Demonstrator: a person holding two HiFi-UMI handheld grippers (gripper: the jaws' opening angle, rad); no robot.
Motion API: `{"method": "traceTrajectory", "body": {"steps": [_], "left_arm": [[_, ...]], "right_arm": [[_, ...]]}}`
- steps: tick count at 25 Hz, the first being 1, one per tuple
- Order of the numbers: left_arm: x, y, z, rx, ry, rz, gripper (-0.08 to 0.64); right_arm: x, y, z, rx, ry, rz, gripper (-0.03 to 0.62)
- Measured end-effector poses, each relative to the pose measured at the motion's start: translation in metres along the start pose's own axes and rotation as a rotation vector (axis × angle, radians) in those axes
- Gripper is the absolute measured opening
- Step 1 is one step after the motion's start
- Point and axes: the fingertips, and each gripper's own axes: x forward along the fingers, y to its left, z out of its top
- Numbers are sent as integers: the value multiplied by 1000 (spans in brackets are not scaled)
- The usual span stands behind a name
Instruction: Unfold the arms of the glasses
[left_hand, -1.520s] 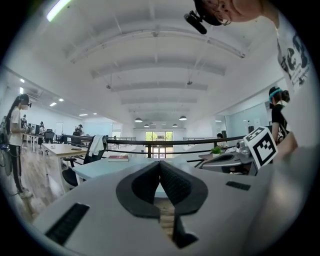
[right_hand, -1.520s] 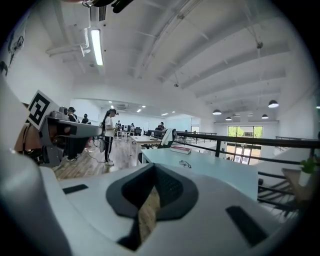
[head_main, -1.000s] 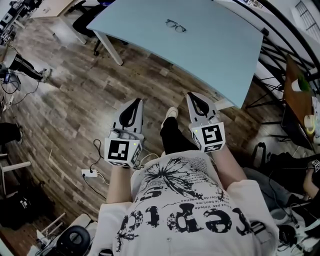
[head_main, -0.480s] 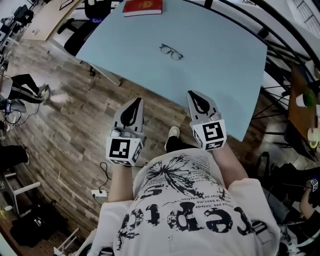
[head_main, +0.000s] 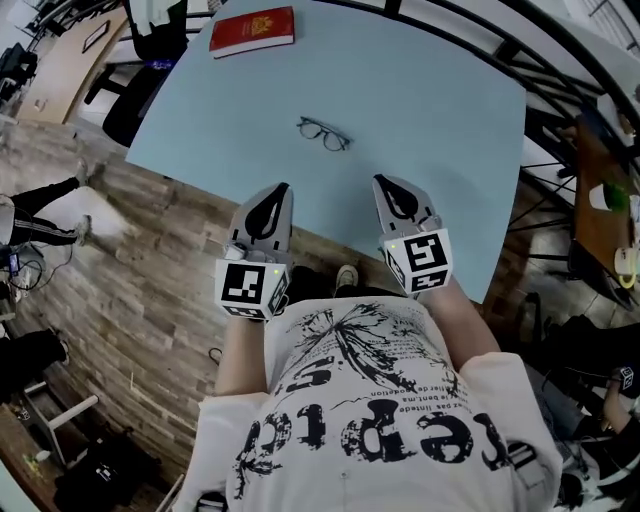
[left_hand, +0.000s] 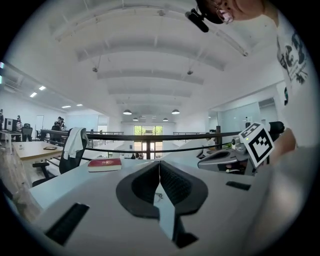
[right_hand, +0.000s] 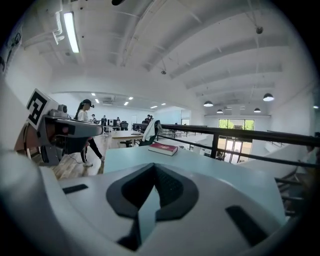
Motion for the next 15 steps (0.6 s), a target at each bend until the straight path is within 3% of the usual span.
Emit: {"method": "traceTrajectory", "body": {"steps": [6, 15], "left_arm": [[58, 27, 4, 9, 12, -103, 18], [151, 65, 3, 52, 44, -347, 18]], "right_arm": [[38, -27, -1, 43, 57, -74, 11], [96, -60, 4, 122, 88, -228, 11]]}}
